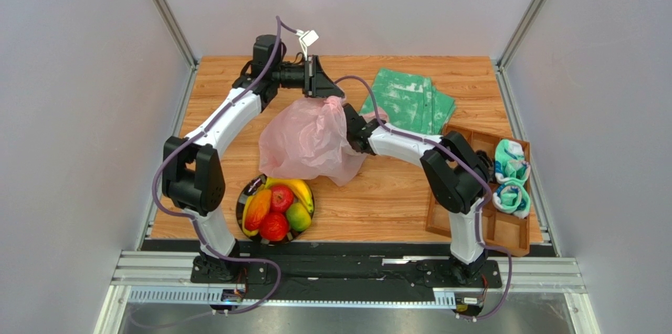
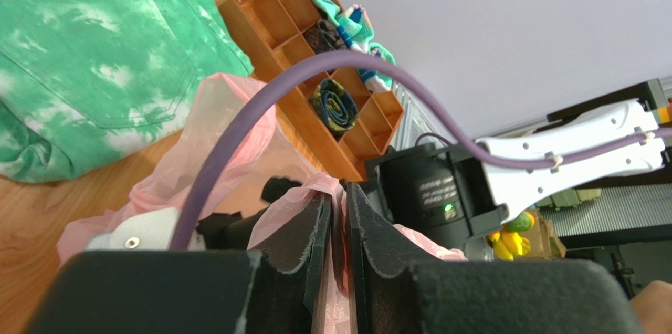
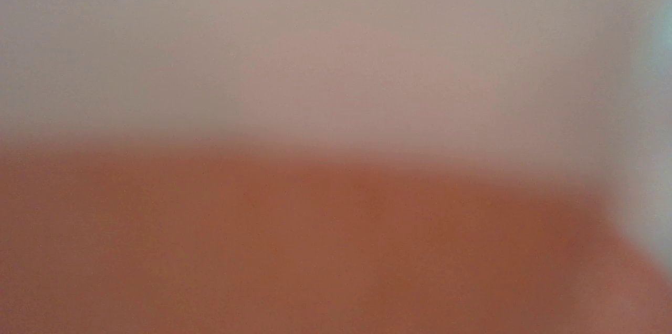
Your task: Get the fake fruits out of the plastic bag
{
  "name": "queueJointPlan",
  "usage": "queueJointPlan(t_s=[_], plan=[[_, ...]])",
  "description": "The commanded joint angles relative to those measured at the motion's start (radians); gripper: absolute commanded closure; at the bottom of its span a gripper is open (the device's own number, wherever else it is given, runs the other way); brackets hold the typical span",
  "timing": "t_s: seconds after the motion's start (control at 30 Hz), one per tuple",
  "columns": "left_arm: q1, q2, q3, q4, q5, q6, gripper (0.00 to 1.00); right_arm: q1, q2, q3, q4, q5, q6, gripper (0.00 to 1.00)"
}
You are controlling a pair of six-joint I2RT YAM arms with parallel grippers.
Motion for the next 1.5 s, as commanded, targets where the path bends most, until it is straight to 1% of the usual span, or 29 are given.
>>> queueJointPlan(t_s=[0.0, 0.07, 0.17, 0.23, 0.3, 0.37, 0.4, 0.47, 0.5, 0.57, 0.6, 0.63, 0.67, 0.7, 0.73, 0.77, 0.83, 0.9, 1.0, 1.03, 1.07, 1.13, 1.17, 1.2, 1.23, 1.3, 1.37, 1.43, 1.47], plan=[[0.028, -0.104, -0.026, -0.017, 0.005, 0.050, 0.81, -0.012, -0.208, -0.018, -0.084, -0.129, -0.065, 0.89], [0.046, -0.121, -0.032, -0.052, 0.002, 0.085, 0.82, -0.015, -0.286, -0.020, -0.103, -0.210, -0.091, 0.90], [0.064, -0.154, -0.049, -0.095, 0.004, 0.141, 0.83, -0.029, -0.338, -0.012, -0.152, -0.244, -0.099, 0.90], [0.067, -0.166, -0.049, -0.165, 0.001, 0.205, 0.84, -0.045, -0.374, -0.015, -0.169, -0.262, -0.097, 0.91], [0.068, -0.183, -0.059, -0.180, 0.004, 0.227, 0.84, -0.075, -0.401, -0.017, -0.169, -0.279, -0.097, 0.91], [0.068, -0.200, -0.075, -0.200, 0.008, 0.257, 0.87, -0.115, -0.415, -0.012, -0.169, -0.315, -0.090, 0.92], [0.071, -0.207, -0.072, -0.215, 0.010, 0.273, 0.91, -0.127, -0.421, -0.009, -0.168, -0.290, -0.090, 0.93], [0.080, -0.245, -0.073, -0.265, 0.007, 0.331, 0.95, -0.156, -0.417, -0.003, -0.189, -0.166, -0.097, 0.94], [0.089, -0.264, -0.076, -0.282, -0.008, 0.357, 0.98, -0.170, -0.409, 0.000, -0.192, -0.140, -0.132, 0.95], [0.091, -0.305, -0.072, -0.402, -0.057, 0.492, 1.00, -0.227, -0.398, 0.009, -0.183, -0.157, -0.125, 0.95], [0.091, -0.316, -0.070, -0.443, -0.100, 0.535, 1.00, -0.245, -0.398, 0.014, -0.172, -0.157, -0.111, 0.95], [0.092, -0.336, -0.079, -0.510, -0.110, 0.594, 1.00, -0.274, -0.403, 0.025, -0.161, -0.164, -0.108, 0.94], [0.092, -0.347, -0.092, -0.532, -0.122, 0.618, 1.00, -0.287, -0.405, 0.031, -0.140, -0.181, -0.108, 0.94], [0.092, -0.358, -0.108, -0.537, -0.152, 0.622, 1.00, -0.302, -0.409, 0.037, -0.128, -0.216, -0.108, 0.94], [0.091, -0.371, -0.142, -0.537, -0.176, 0.612, 1.00, -0.331, -0.411, 0.046, -0.117, -0.350, -0.064, 0.93], [0.091, -0.375, -0.156, -0.540, -0.197, 0.615, 1.00, -0.345, -0.409, 0.068, -0.106, -0.440, -0.049, 0.93], [0.083, -0.378, -0.181, -0.577, -0.263, 0.682, 1.00, -0.364, -0.408, 0.097, -0.105, -0.575, -0.001, 0.92], [0.077, -0.381, -0.193, -0.598, -0.327, 0.731, 1.00, -0.367, -0.420, 0.121, -0.100, -0.606, 0.014, 0.93], [0.077, -0.387, -0.222, -0.603, -0.363, 0.739, 1.00, -0.376, -0.426, 0.149, -0.089, -0.647, 0.069, 0.93], [0.075, -0.385, -0.225, -0.602, -0.374, 0.738, 1.00, -0.390, -0.423, 0.151, -0.079, -0.716, 0.096, 0.93], [0.075, -0.384, -0.225, -0.597, -0.387, 0.736, 1.00, -0.397, -0.418, 0.155, -0.065, -0.750, 0.138, 0.92], [0.072, -0.366, -0.210, -0.592, -0.464, 0.742, 1.00, -0.405, -0.435, 0.157, -0.071, -0.763, 0.140, 0.93], [0.072, -0.356, -0.199, -0.594, -0.514, 0.750, 1.00, -0.405, -0.440, 0.158, -0.106, -0.746, 0.098, 0.94], [0.075, -0.352, -0.185, -0.603, -0.530, 0.773, 1.00, -0.404, -0.463, 0.166, -0.132, -0.714, 0.070, 0.96], [0.080, -0.344, -0.149, -0.614, -0.530, 0.780, 1.00, -0.394, -0.478, 0.161, -0.153, -0.592, 0.035, 0.97], [0.094, -0.355, -0.104, -0.612, -0.507, 0.782, 1.00, -0.396, -0.521, 0.132, -0.135, -0.550, -0.016, 0.99], [0.095, -0.381, -0.096, -0.600, -0.534, 0.791, 1.00, -0.400, -0.550, 0.140, -0.129, -0.613, -0.028, 0.97], [0.095, -0.385, -0.096, -0.583, -0.580, 0.822, 1.00, -0.407, -0.564, 0.179, -0.140, -0.718, 0.001, 0.96], [0.097, -0.379, -0.095, -0.589, -0.610, 0.842, 1.00, -0.407, -0.576, 0.178, -0.128, -0.721, 0.020, 0.96]])
